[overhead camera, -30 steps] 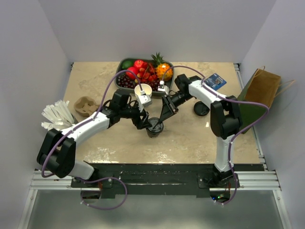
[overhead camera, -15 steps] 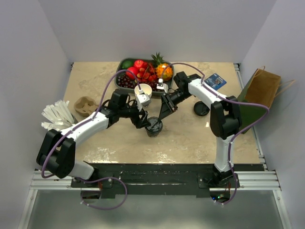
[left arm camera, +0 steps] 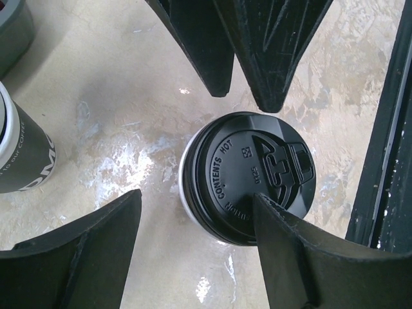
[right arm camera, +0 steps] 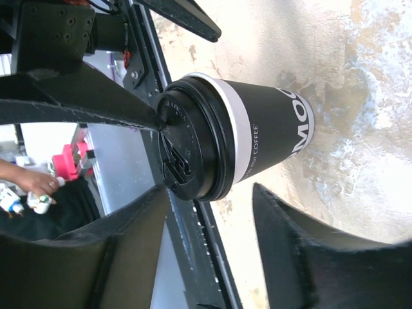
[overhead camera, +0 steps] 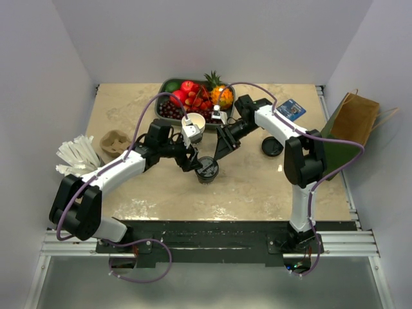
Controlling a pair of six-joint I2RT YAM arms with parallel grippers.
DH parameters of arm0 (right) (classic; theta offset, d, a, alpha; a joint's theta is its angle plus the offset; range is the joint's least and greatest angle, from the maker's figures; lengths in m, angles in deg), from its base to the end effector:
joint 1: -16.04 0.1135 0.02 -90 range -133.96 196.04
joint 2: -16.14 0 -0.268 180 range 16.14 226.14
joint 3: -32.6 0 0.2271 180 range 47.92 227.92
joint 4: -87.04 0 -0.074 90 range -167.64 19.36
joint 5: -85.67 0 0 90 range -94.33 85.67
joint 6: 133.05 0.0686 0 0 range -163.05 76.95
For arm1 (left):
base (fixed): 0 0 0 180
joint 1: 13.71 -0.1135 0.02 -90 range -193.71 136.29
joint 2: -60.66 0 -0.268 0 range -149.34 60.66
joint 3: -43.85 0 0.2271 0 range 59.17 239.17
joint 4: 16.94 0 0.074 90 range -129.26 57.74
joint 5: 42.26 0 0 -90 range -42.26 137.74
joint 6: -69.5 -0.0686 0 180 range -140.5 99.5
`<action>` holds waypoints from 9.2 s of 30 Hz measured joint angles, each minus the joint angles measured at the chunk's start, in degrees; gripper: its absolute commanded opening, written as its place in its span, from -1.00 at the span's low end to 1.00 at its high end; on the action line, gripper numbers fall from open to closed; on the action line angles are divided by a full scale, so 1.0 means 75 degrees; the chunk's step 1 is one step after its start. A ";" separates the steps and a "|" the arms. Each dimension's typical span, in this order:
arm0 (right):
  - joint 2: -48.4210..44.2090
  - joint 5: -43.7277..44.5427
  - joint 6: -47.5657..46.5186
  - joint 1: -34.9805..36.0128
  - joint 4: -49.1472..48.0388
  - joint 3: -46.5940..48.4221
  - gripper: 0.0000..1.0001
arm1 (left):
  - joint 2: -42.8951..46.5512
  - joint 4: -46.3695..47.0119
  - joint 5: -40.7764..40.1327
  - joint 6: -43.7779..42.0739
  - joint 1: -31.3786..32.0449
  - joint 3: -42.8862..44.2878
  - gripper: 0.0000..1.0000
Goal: Pack the takeout coffee
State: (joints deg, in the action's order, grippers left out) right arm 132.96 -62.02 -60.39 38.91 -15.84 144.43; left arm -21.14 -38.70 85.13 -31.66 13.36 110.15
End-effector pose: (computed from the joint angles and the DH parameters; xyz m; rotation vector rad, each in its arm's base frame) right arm 0.3298 0.2020 0.2233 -1.0178 2.4840 1.4847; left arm 0.2508 -0.1749 0.2403 1.0547 1.9314 -0.8762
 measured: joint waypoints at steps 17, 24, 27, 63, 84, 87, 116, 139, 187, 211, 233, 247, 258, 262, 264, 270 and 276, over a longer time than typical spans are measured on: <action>0.0023 -0.0052 -0.0291 0.0006 -0.0391 0.0277 0.45 | -0.0020 0.0169 0.0128 0.0152 -0.0026 0.0000 0.48; 0.0023 -0.0105 -0.0399 0.0125 -0.0685 0.0262 0.45 | -0.0070 0.0160 0.0242 0.0152 -0.0207 0.0000 0.49; 0.0023 -0.0108 -0.0458 0.0213 -0.0758 0.0224 0.45 | -0.0070 0.0157 0.0382 0.0154 -0.0262 0.0000 0.49; 0.0790 -0.0510 -0.0810 0.0501 -0.0530 0.0449 -0.14 | -0.0595 0.0455 0.1186 0.0749 -0.0705 0.0003 0.33; 0.1035 -0.0851 -0.0061 0.0370 -0.0670 0.0490 -0.17 | -0.0822 0.0720 0.1868 0.1495 -0.1084 0.0061 0.52; 0.1035 -0.0851 -0.0009 0.0347 -0.0717 0.0490 -0.12 | -0.0822 0.0717 0.1941 0.1556 -0.1093 0.0058 0.52; 0.1023 -0.1081 -0.0632 0.0344 -0.0224 0.0300 0.32 | -0.0761 0.0991 0.2626 0.2556 -0.1201 -0.0699 0.67; 0.0801 -0.1131 -0.0863 0.0341 0.0055 -0.0020 0.22 | -0.0504 0.1023 0.2783 0.2871 -0.1346 -0.1037 0.46; 0.0781 -0.1335 -0.0079 0.0108 0.0067 -0.0877 -0.10 | -0.1434 0.2078 0.2917 0.3917 -0.1405 -0.1113 0.38; 0.0781 -0.1448 0.0224 0.0111 -0.0219 -0.0921 -0.06 | -0.1641 0.4377 0.3101 0.5849 -0.1795 -0.1422 0.50; 0.0781 -0.1390 0.0221 0.0122 -0.0274 -0.0866 -0.05 | -0.2235 0.3861 0.2926 0.5960 -0.1845 -0.1279 0.37; 0.0842 -0.1329 0.0052 0.0137 -0.0187 -0.0691 0.14 | -0.2396 0.4019 0.3150 0.5957 -0.1865 -0.1137 0.62; 0.0822 -0.1035 -0.0204 0.0134 -0.0373 -0.0501 0.22 | -0.1871 0.3506 0.2987 0.5117 -0.1856 -0.1163 0.66; 0.0819 -0.0892 -0.0105 0.0131 -0.0548 -0.0490 0.17 | -0.1690 0.3153 0.2973 0.4794 -0.1856 -0.1169 0.63; 0.0816 -0.0845 0.0006 0.0114 -0.0621 -0.0490 0.15 | -0.1670 0.2978 0.2949 0.4651 -0.1856 -0.1172 0.62; 0.0813 -0.0857 0.0119 0.0111 -0.0679 -0.0475 0.22 | -0.1644 0.2553 0.2932 0.4307 -0.1856 -0.1096 0.67; 0.0723 -0.0629 -0.0085 0.0093 -0.0810 -0.0251 0.45 | -0.1614 0.1982 0.2614 0.3713 -0.1859 -0.0664 1.00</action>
State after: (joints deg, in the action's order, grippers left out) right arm 138.38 -66.74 -61.03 39.61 -21.92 142.55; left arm -33.24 -23.84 104.74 -3.81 -0.58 105.16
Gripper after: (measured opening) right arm 0.679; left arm 0.873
